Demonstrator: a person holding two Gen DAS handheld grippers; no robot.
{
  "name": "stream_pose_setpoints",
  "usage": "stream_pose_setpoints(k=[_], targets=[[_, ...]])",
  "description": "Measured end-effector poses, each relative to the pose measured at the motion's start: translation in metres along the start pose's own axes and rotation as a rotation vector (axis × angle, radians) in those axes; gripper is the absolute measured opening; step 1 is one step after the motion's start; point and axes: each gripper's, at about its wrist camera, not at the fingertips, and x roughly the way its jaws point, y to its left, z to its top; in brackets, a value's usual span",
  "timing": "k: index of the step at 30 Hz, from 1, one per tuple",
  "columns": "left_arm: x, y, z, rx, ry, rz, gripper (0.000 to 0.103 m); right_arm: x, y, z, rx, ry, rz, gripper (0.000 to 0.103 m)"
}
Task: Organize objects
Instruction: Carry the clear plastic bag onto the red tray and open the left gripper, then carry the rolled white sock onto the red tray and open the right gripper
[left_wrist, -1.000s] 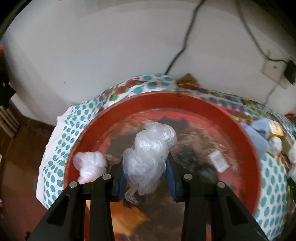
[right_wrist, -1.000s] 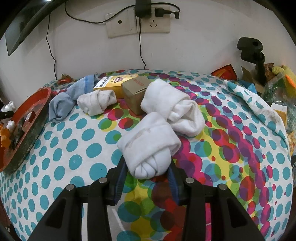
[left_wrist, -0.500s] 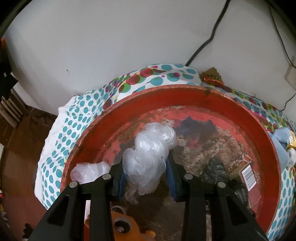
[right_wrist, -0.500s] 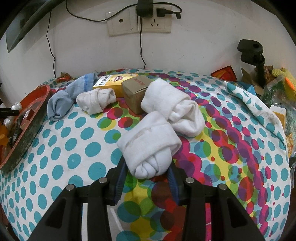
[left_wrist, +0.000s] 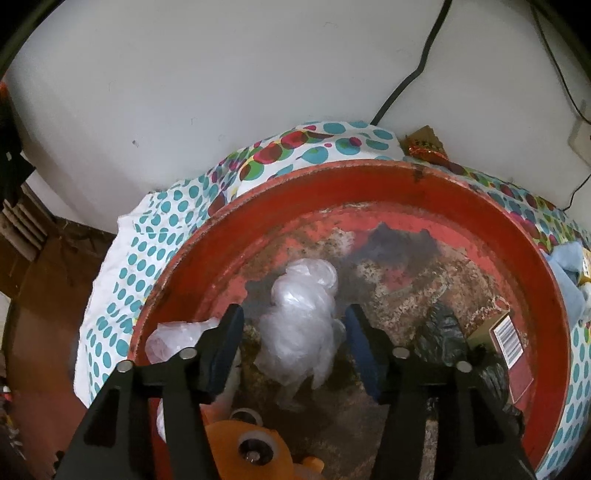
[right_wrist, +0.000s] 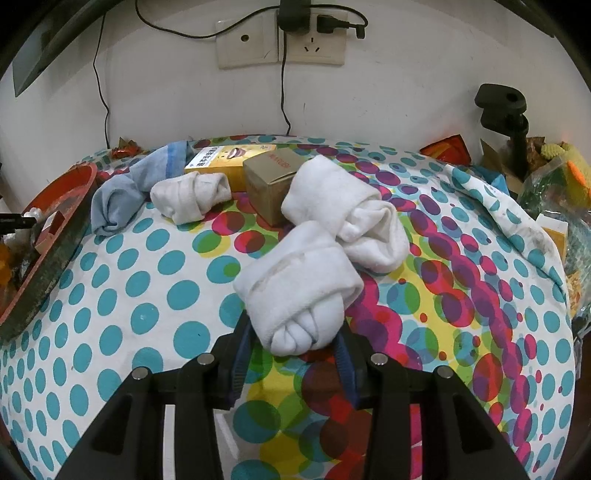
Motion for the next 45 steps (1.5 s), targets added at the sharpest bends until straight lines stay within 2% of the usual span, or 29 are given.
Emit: stream_pose_setpoints(k=[7, 15, 18, 22, 28, 31, 41, 45], targets=[[-0.022, -0.005, -0.008, 0.032, -0.036, -0.021, 0.067, 0.0, 0.002, 0.001, -0.007, 0.002, -0.01, 0.042], [-0.057, -0.006, -0.035, 0.032, -0.091, -0.049, 0.081, 0.0, 0.003, 0.001, -0.008, 0.003, -0.011, 0.042], [-0.069, -0.006, -0.046, 0.033, -0.105, -0.036, 0.081, -0.001, 0.003, 0.001, -0.009, 0.003, -0.014, 0.042], [-0.088, -0.006, -0.059, 0.031, -0.141, -0.063, 0.082, -0.001, 0.002, 0.001, -0.012, 0.003, -0.016, 0.042], [-0.108, -0.013, -0.077, 0.087, -0.192, -0.029, 0.087, -0.001, 0.002, 0.002, -0.019, 0.003, -0.023, 0.042], [-0.114, -0.009, -0.087, 0.076, -0.211, -0.017, 0.089, -0.001, 0.003, 0.002, -0.02, 0.003, -0.025, 0.042], [-0.112, 0.013, -0.118, 0.038, -0.209, 0.022, 0.089, -0.001, 0.004, 0.002, -0.021, 0.003, -0.029, 0.041], [-0.112, 0.014, -0.119, 0.036, -0.205, -0.001, 0.089, -0.002, 0.007, 0.003, -0.036, 0.0, -0.049, 0.041]])
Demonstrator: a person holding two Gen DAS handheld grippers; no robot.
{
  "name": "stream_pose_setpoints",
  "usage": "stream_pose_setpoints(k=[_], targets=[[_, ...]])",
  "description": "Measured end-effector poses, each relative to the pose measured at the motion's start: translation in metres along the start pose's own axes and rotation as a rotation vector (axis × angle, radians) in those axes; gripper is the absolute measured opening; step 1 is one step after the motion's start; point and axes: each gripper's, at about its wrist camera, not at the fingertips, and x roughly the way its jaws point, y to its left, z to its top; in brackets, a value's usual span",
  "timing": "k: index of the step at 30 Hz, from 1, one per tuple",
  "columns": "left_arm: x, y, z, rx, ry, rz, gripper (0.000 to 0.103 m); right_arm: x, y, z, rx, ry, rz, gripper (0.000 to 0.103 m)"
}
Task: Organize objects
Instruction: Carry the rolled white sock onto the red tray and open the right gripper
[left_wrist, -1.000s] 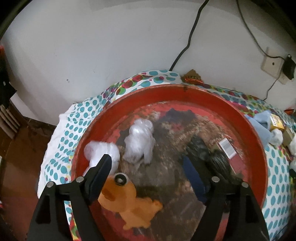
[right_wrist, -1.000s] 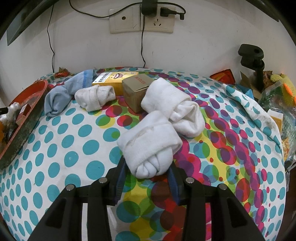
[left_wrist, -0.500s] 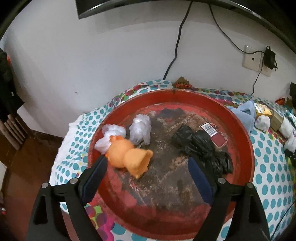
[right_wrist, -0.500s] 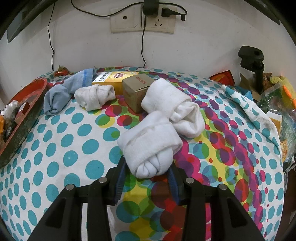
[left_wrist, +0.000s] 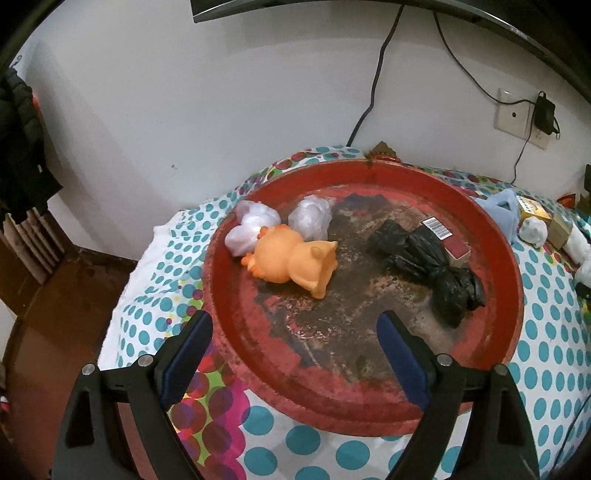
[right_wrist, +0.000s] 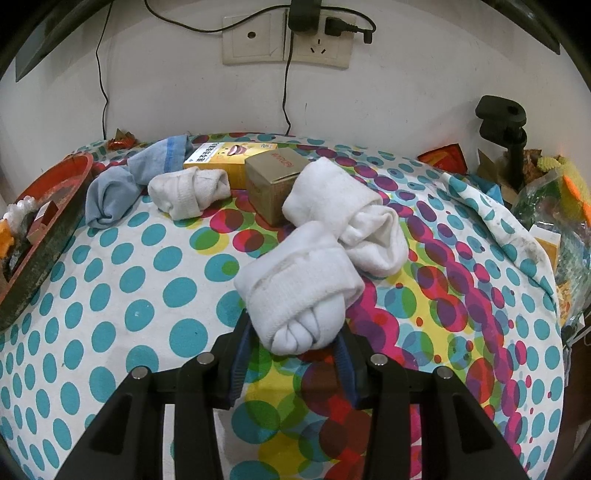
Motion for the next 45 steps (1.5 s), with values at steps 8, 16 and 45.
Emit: stream_pose_setpoints(k=[8, 16, 45], targets=[[0.003, 0.007, -0.002, -0.031, 0.009, -0.03, 0.09, -0.003, 0.008, 0.001, 0.012, 0.008, -0.034, 0.04], [0.008, 0.009, -0.005, -0.035, 0.017, -0.033, 0.09, -0.025, 0.036, 0.004, -0.001, -0.013, 0.017, 0.039], [0.012, 0.027, -0.007, -0.059, 0.001, -0.014, 0.09, -0.067, 0.255, 0.043, -0.318, -0.05, 0.303, 0.04]])
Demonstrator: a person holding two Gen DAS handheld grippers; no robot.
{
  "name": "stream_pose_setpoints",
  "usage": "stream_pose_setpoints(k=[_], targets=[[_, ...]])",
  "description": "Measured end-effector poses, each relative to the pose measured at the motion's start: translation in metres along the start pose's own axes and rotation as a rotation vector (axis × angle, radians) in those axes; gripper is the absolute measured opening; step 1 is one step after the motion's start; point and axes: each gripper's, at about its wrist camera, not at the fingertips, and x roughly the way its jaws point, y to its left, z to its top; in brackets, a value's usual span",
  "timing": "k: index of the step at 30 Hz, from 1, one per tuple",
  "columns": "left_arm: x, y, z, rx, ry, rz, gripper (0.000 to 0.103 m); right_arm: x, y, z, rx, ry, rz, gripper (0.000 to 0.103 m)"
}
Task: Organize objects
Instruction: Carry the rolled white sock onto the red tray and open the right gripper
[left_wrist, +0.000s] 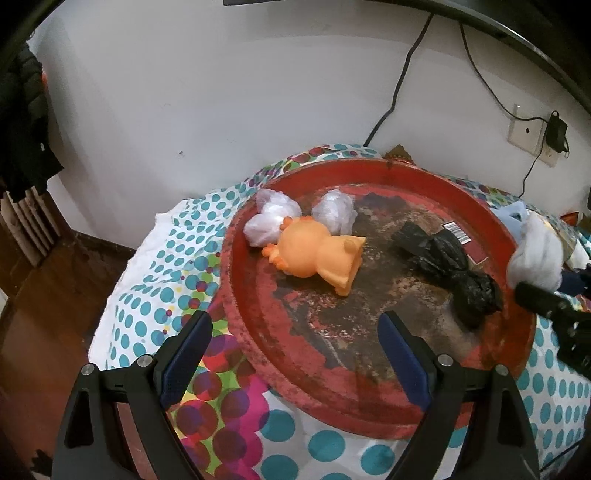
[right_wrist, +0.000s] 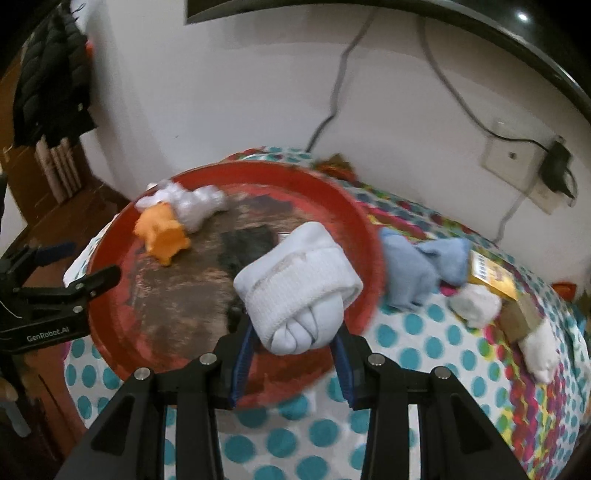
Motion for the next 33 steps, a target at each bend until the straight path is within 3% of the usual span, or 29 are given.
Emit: stream_pose_setpoints(k=[10, 20, 33], targets=[[0.004, 0.012, 0.0, -0.035, 0.008, 0.017, 0.093, 0.033, 0.045, 0.006, -0.065, 0.063, 0.084, 0.04], [0.007, 0.013, -0.001, -0.034, 0.01, 0.017, 0.094, 0.05, 0.059, 0.006, -0.117, 0.088, 0.052, 0.042], [0.006, 0.007, -0.004, 0.0, 0.003, 0.032, 0.094, 0.016, 0.029, -0.001, -0.034, 0.036, 0.079, 0.053]])
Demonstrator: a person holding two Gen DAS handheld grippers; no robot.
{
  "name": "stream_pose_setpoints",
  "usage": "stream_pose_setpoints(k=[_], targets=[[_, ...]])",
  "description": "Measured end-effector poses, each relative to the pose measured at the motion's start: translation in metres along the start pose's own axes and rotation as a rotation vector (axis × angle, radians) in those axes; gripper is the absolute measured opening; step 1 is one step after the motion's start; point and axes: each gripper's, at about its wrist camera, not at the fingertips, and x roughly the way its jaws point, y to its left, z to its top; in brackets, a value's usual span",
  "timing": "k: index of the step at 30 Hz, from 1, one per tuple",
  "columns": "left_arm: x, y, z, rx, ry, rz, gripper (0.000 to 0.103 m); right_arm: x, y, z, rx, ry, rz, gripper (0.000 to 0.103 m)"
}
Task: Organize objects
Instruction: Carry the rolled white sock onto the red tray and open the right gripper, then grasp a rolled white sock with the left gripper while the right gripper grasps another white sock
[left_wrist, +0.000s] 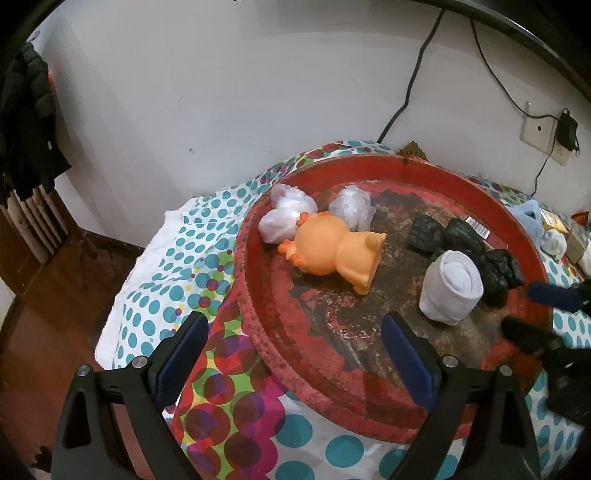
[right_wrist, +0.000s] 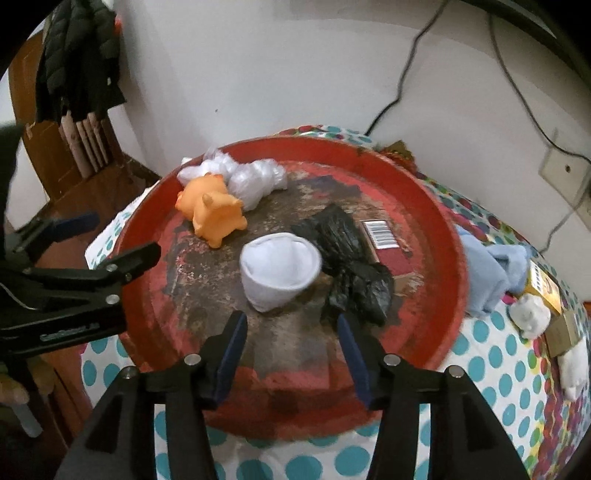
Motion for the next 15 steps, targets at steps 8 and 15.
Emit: stream_pose_setpoints(k=[8, 15], targets=[[0.001, -0.009, -0.001, 0.029, -0.005, 0.006, 0.094, -0.037, -0.07, -0.019, 0.106, -0.047, -0.103, 0.054], [0.0, -0.023, -0.003, 0.081, -0.016, -0.004, 0.094, -0.057, -0.175, -0.044, 0.239, -0.041, -0.282, 0.054]])
